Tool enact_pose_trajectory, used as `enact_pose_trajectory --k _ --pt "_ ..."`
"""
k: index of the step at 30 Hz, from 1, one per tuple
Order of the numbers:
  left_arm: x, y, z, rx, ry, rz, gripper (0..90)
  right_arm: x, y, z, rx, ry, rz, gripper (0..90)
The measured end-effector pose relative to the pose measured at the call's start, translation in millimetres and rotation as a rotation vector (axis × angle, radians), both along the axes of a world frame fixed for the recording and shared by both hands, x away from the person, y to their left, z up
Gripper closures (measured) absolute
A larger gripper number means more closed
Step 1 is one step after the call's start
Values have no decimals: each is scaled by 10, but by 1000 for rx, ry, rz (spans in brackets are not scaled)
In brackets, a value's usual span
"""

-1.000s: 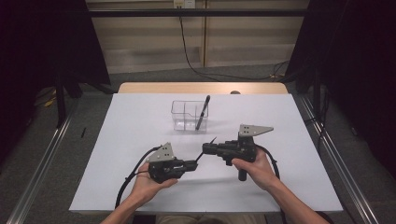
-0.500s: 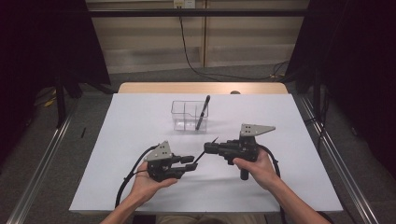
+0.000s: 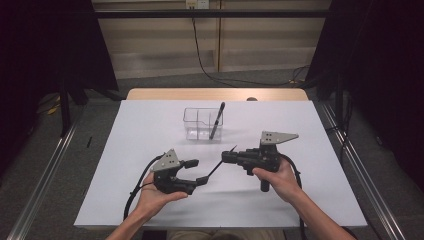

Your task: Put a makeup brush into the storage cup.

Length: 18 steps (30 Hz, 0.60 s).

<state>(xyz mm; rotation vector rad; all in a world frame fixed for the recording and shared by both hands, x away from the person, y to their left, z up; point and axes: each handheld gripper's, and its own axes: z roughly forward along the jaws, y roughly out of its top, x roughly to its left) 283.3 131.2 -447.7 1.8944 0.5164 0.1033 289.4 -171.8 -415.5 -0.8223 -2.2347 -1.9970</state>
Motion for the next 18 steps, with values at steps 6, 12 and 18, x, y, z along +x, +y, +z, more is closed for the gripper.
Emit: enact_pose_trajectory --k 6,12,18 --pt "12 45 15 -15 5 57 134 -3 -16 14 -23 -7 -9 858" --pt "27 115 48 -33 23 80 70 -8 -41 30 -32 -14 -13 858" --pt "2 189 77 -25 4 118 42 -3 -74 47 -42 -10 -16 857"
